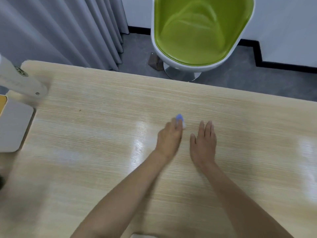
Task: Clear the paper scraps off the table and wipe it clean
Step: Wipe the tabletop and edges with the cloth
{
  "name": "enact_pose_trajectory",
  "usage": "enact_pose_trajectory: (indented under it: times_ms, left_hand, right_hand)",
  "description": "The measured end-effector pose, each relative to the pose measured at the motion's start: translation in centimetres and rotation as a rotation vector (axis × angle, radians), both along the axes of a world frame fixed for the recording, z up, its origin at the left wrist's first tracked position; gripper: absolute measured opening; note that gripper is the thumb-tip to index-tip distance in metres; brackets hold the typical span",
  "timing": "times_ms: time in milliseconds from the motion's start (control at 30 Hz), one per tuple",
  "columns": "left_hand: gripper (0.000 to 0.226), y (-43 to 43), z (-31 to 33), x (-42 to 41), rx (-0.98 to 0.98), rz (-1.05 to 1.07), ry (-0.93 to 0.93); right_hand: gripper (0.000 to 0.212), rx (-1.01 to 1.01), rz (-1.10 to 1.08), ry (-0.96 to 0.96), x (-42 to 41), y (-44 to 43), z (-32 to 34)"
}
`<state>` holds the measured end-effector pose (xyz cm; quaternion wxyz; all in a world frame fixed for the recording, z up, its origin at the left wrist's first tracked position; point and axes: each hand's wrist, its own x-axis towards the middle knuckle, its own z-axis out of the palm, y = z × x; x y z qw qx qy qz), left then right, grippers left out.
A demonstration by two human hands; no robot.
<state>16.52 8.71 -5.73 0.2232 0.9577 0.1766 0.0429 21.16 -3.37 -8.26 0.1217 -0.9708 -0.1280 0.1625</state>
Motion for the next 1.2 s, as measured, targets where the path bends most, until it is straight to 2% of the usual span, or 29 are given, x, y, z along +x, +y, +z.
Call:
enact_pose_trajectory:
  times_ms: [67, 100, 133, 233, 300, 333, 367, 433, 533, 600, 633, 733, 800, 833, 867, 900, 933, 1000, 1067, 1100, 1200]
  left_hand:
    - [0.033, 2.6, -1.3, -1.1, 0.19, -0.285, -0.037]
    - [0.029, 5.0, -1.6, -1.5, 0.258, -0.33, -0.05]
    - [0.026, 7.8, -1.6, -1.9, 0.285, -0.277, -0.039]
    - [0.027, 14.8, -1.0, -3.5, 0.287, 0.208, 0.05]
    - [0.029, 13.5, -0.7, -3.1, 0.185, 0.456, 0.043]
    - [0.027, 10.9, -0.5, -2.4, 0.111, 0.513, 0.043]
    - [0.025, 7.8, -0.6, -2.1, 0.054, 0.473, 0.046]
    - [0.029, 1.6, -0.9, -2.5, -0.021, 0.148, 0.048]
    - [0.038, -0.8, -2.0, -5.2, 0.142, -0.432, 0.011]
    - [0.034, 3.3, -2.0, -6.1, 0.286, -0.504, -0.03]
    - [0.031, 5.8, -2.0, -6.3, 0.325, -0.396, -0.019]
    - [0.03, 11.6, -1.3, -7.0, 0.276, 0.196, 0.06]
    - [0.036, 10.3, -1.0, -6.6, 0.159, 0.465, 0.073]
    - [0.036, 7.9, -0.9, -6.1, 0.102, 0.521, 0.07]
    - [0.036, 5.1, -0.9, -5.8, 0.055, 0.49, 0.054]
    - [0.035, 2.2, -1.0, -5.7, 0.031, 0.362, 0.036]
    - [0.035, -0.6, -1.2, -6.0, 0.05, 0.148, 0.021]
    - [0.034, -2.6, -2.2, -7.0, 0.217, -0.305, -0.047]
    - [0.035, 0.2, -2.8, -5.6, 0.326, -0.509, -0.142]
    - [0.036, 1.8, -2.6, -4.1, 0.318, -0.484, -0.149]
    - [0.027, 4.6, -2.1, 1.7, 0.203, -0.121, -0.075]
  right_hand:
    - [0.057, 0.028, 0.016, 0.004, 0.2, -0.6, 0.0]
    - [0.056, 0.04, 0.019, 0.007, 0.1, -0.9, 0.1]
    - [0.055, 0.047, 0.023, 0.009, 0.1, -1.1, 0.1]
    - [0.056, 0.05, 0.041, -0.006, 0.1, -1.1, 0.0]
    - [0.057, 0.045, 0.031, -0.019, 0.0, -0.9, -0.2]
    - [0.057, 0.041, 0.022, -0.019, 0.0, -0.8, -0.2]
    - [0.057, 0.041, 0.015, -0.017, -0.1, -0.8, -0.3]
    - [0.056, 0.052, 0.014, -0.018, -0.1, -0.7, -0.1]
    - [0.052, 0.093, 0.027, -0.002, 0.1, -1.3, 0.1]
    - [0.05, 0.135, 0.039, 0.007, 0.1, -1.8, 0.3]
    - [0.049, 0.151, 0.046, 0.01, 0.0, -2.0, 0.4]
    - [0.049, 0.164, 0.067, 0.013, -0.4, -2.5, 0.4]
    - [0.049, 0.143, 0.075, -0.004, -0.9, -2.8, 0.3]
    - [0.05, 0.13, 0.077, -0.013, -1.1, -2.9, 0.2]
    - [0.05, 0.121, 0.073, -0.021, -1.3, -3.1, 0.1]
    - [0.05, 0.117, 0.062, -0.028, -1.6, -3.3, 0.0]
    - [0.05, 0.112, 0.055, -0.032, -1.7, -3.5, -0.1]
    - [0.049, 0.098, 0.057, -0.029, -1.8, -4.0, -0.2]
    - [0.049, 0.088, 0.062, -0.05, -1.4, -4.6, -0.1]
    - [0.049, 0.086, 0.055, -0.067, -1.0, -4.9, 0.0]
    - [0.049, 0.074, 0.003, -0.084, -0.5, -6.0, 0.0]
